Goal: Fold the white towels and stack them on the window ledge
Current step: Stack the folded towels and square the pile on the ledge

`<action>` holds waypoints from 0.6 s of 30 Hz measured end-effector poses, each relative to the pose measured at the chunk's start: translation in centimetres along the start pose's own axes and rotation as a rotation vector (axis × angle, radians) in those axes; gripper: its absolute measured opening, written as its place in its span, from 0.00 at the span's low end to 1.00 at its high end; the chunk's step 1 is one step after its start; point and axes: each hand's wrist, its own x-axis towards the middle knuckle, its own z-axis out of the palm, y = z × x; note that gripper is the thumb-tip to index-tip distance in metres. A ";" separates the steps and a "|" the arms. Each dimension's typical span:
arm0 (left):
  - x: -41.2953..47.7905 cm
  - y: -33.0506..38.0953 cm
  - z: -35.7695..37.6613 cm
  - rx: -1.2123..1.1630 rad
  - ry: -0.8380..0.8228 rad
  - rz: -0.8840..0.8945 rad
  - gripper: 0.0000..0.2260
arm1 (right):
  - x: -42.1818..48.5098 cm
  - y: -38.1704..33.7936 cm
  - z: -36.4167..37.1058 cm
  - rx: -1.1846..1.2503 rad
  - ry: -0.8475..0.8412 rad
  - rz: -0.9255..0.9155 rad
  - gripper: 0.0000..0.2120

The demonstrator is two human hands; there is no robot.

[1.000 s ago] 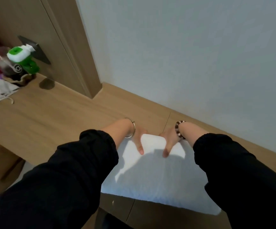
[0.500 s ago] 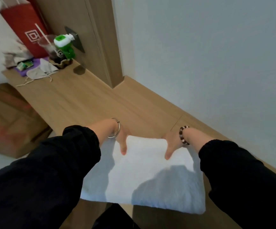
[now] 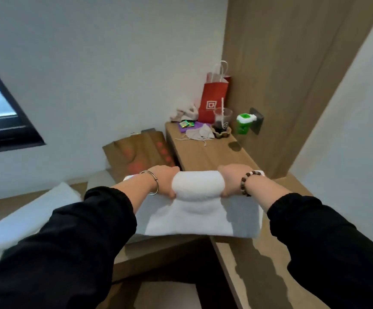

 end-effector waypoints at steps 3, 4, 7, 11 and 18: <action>-4.7 -9.1 0.8 -0.034 0.090 -0.142 0.28 | 5.5 -8.6 -2.2 -0.082 0.116 -0.154 0.26; -6.3 -12.0 1.3 -0.050 0.106 -0.193 0.28 | 7.1 -11.6 -2.6 -0.094 0.140 -0.202 0.25; -11.5 -19.4 3.4 -0.097 0.119 -0.343 0.27 | 11.1 -20.6 -3.0 -0.112 0.155 -0.343 0.22; -18.3 -26.6 7.6 -0.184 0.124 -0.518 0.27 | 15.5 -31.3 -1.9 -0.157 0.161 -0.526 0.17; -26.5 -36.0 16.8 -0.310 0.137 -0.745 0.30 | 21.6 -46.5 1.9 -0.229 0.079 -0.771 0.23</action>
